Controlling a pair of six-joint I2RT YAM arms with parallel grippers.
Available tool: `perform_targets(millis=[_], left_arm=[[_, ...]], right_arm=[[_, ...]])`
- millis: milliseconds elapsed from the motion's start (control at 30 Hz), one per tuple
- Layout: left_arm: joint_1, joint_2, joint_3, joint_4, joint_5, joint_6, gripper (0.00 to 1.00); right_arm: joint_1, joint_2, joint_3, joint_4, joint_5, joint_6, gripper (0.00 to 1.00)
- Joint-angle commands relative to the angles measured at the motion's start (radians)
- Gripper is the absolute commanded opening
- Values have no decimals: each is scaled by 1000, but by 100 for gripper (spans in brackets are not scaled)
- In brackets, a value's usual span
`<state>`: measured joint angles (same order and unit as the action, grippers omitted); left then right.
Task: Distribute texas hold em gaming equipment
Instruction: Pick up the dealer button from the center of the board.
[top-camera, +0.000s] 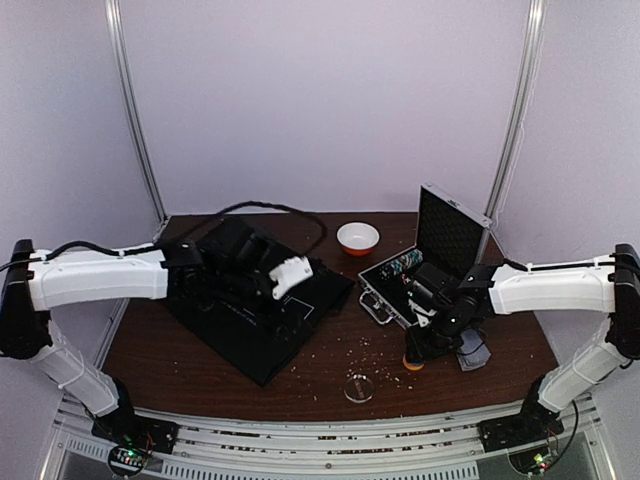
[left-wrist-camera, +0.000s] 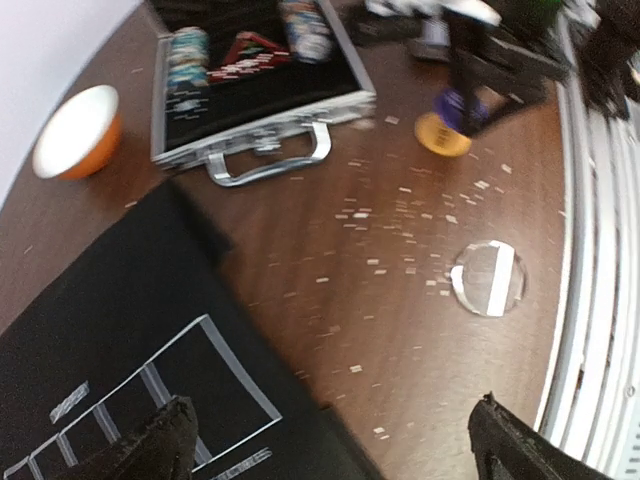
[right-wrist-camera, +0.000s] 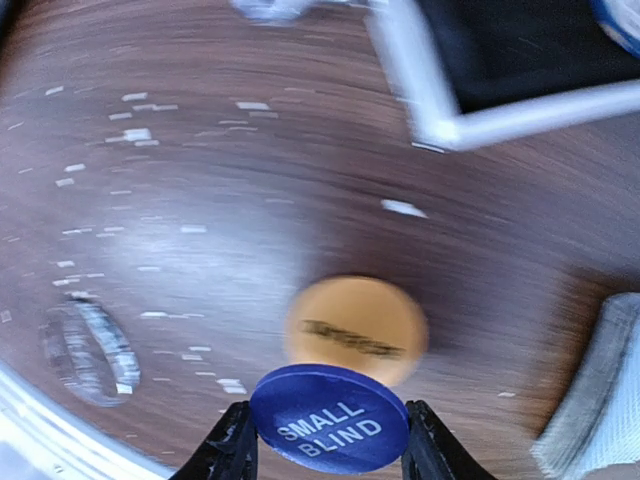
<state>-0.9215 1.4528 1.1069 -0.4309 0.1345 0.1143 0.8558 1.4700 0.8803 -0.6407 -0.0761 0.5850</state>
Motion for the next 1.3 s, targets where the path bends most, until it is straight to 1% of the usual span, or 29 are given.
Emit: perform_targets(millis=[0,100,200,300,367,467,567,633,733,867,900,967,1167,1233,1267], left_arm=[[-196,176,91,-50,35,158,98],[-271,345,192,-101,70,210,98],[-290,481,305,-184,129,233,98],[-301,567,373,-219,152,255,98],[-315,605,395,-227,156,273,98],[-342,652,418,-235,104,289,98],[-343,686,442,-237,71,287,98],[-343,704,454,-238,71,289,96],[-342,732,488,-272,80,289,88],[-343,755,503,-268,48,277,86],[-343,760,507,-269,40,275,84],[-342,774,511,-269,26,270,76],[-343,765,505,-269,7,270,47],[-343,750,508,-269,18,269,39],[-343,741,510,-267,22,269,37]], right_arm=[[-53,-81,-80,-6,51,-16,38],[-85,-126,-113,15,53,-31,38],[-101,-146,-129,21,49,-47,38],[-107,-150,-139,19,53,-67,38],[-110,-149,-143,21,51,-77,38],[-110,-151,-149,30,44,-83,39],[-111,-145,-155,46,34,-90,39],[-112,-133,-154,47,31,-97,39],[-111,-118,-152,44,31,-103,39],[-111,-119,-155,57,18,-104,39],[-112,-119,-153,55,18,-105,39],[-112,-122,-153,54,18,-105,39],[-111,-125,-152,49,15,-104,39],[-111,-124,-147,46,16,-105,39],[-111,-124,-144,44,16,-105,39]])
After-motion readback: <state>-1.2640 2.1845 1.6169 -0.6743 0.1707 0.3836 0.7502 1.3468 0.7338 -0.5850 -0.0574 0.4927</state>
